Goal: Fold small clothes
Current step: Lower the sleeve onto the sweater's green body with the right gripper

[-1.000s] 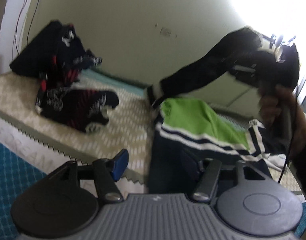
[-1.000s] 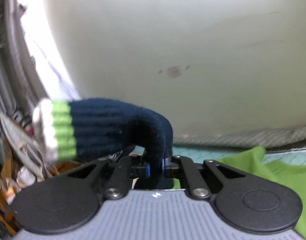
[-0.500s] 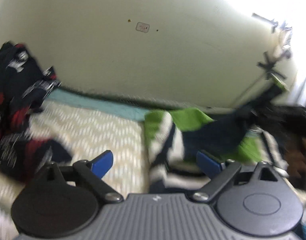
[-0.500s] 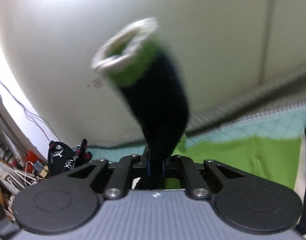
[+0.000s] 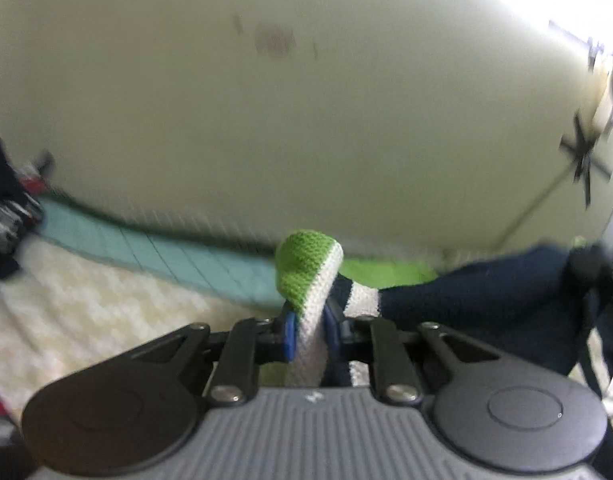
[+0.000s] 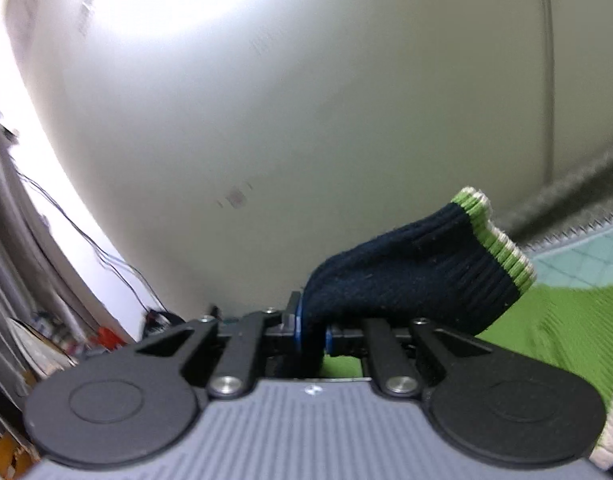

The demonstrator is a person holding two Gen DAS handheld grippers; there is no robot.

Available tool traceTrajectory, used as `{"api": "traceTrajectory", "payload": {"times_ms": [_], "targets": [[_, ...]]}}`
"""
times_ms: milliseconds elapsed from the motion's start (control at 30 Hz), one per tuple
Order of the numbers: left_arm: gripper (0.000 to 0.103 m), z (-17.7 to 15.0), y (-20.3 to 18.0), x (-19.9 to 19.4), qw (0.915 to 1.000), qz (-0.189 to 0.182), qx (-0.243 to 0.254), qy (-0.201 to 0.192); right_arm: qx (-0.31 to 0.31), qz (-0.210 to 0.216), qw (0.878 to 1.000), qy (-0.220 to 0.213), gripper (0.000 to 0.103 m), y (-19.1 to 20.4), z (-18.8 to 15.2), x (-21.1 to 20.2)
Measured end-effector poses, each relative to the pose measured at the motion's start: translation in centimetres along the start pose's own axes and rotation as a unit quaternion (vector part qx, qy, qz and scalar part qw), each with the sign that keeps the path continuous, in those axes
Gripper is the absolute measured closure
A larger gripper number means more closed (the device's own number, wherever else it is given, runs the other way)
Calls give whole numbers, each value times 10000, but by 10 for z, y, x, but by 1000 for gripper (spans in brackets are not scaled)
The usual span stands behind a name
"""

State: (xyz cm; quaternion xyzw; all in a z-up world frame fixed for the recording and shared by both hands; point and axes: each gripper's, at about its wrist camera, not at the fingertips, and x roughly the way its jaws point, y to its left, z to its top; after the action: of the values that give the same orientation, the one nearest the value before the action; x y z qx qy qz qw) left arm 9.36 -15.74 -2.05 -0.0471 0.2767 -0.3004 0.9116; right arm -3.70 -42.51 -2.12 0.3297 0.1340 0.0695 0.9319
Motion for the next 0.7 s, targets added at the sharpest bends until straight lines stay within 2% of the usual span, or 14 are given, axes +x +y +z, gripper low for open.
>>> {"api": "traceTrajectory", "payload": {"times_ms": [33, 100, 167, 200, 233, 300, 333, 367, 467, 633, 700], "targets": [[88, 1, 2, -5, 10000, 68, -15, -59, -21, -93, 9999, -34, 101, -2, -5, 1], [88, -1, 3, -2, 9999, 142, 28, -13, -96, -700, 9972, 232, 101, -9, -16, 16], [88, -11, 3, 19, 9986, 346, 131, 379, -305, -1573, 9839, 787, 98, -22, -35, 43], [86, -20, 2, 34, 9956, 550, 291, 695, -361, -1784, 9783, 988, 101, -28, -45, 52], [85, -23, 2, 42, 9931, 646, 381, 904, -270, -1738, 9797, 961, 99, -30, -48, 53], [78, -19, 6, 31, 9957, 619, 244, 640, -303, -1719, 9812, 828, 70, -25, -43, 48], [76, -20, 10, 29, 9953, 660, 240, 667, -333, -1789, 9800, 801, 62, -25, -44, 46], [72, -20, 13, 32, 9945, 669, 201, 775, -345, -1914, 9775, 817, 60, -27, -45, 45], [60, -18, 23, 34, 9945, 614, -117, 839, 55, -1808, 9809, 711, 60, -36, -44, 32], [57, -18, 35, 22, 9949, 520, -234, 835, 218, -1708, 9831, 625, 58, -34, -52, 1], [51, -18, 26, 26, 9949, 557, -183, 819, 280, -1700, 9833, 582, 57, -33, -57, -13]]}}
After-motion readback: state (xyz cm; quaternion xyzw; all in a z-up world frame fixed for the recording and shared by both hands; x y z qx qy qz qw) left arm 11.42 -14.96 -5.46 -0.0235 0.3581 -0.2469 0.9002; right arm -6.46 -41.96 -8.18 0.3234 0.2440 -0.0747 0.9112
